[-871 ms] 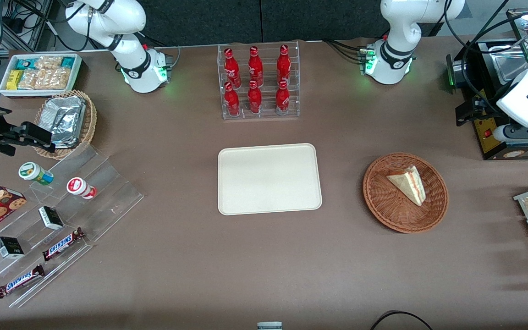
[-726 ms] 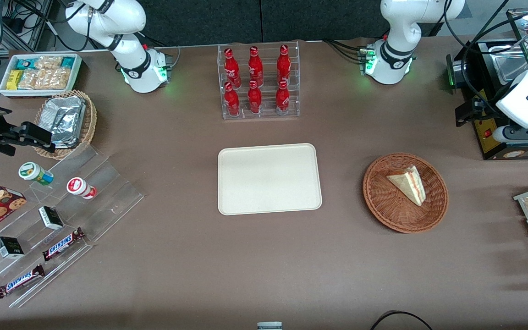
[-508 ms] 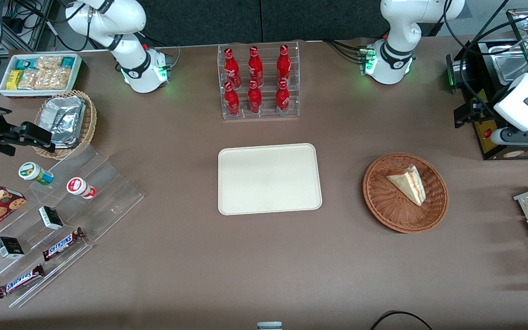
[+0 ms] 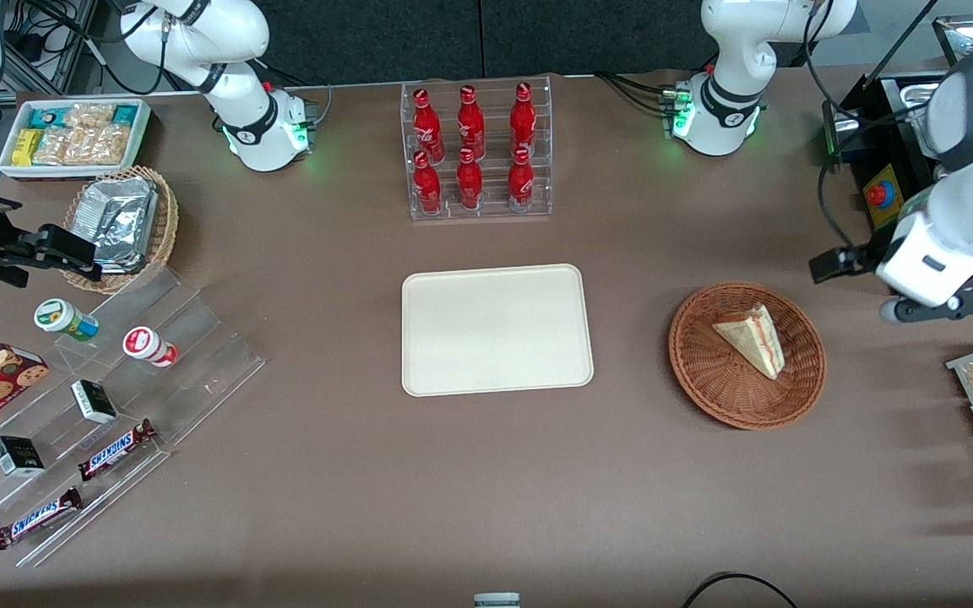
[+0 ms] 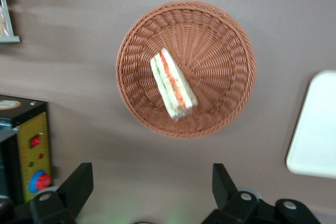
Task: Place sandwich from basket to tray
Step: 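Lower the open left gripper over the sandwich in the wicker basket, then close the left gripper on the wrapped sandwich and lift it, then carry the sandwich with the left gripper over the white tray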
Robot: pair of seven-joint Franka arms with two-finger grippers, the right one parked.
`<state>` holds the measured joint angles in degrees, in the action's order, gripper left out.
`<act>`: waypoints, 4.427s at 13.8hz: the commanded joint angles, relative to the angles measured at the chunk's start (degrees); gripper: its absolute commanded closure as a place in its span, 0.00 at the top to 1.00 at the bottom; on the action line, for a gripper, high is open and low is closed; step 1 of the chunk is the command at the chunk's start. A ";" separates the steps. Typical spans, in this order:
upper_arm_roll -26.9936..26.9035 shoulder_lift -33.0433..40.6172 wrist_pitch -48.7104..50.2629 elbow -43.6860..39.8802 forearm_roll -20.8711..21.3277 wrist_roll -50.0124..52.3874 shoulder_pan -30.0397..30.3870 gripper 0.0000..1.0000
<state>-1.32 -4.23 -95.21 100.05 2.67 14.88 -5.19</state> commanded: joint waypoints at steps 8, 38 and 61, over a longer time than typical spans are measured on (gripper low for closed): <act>0.27 2.82 -29.93 26.32 0.50 19.83 -0.17 1.00; 1.14 -1.32 -39.23 29.44 0.41 27.67 -0.52 0.09; 23.47 -23.52 -22.57 -2.47 7.51 45.83 -19.59 0.10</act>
<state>22.53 -23.37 -118.15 102.20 6.38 56.22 -22.91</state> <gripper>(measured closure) 0.846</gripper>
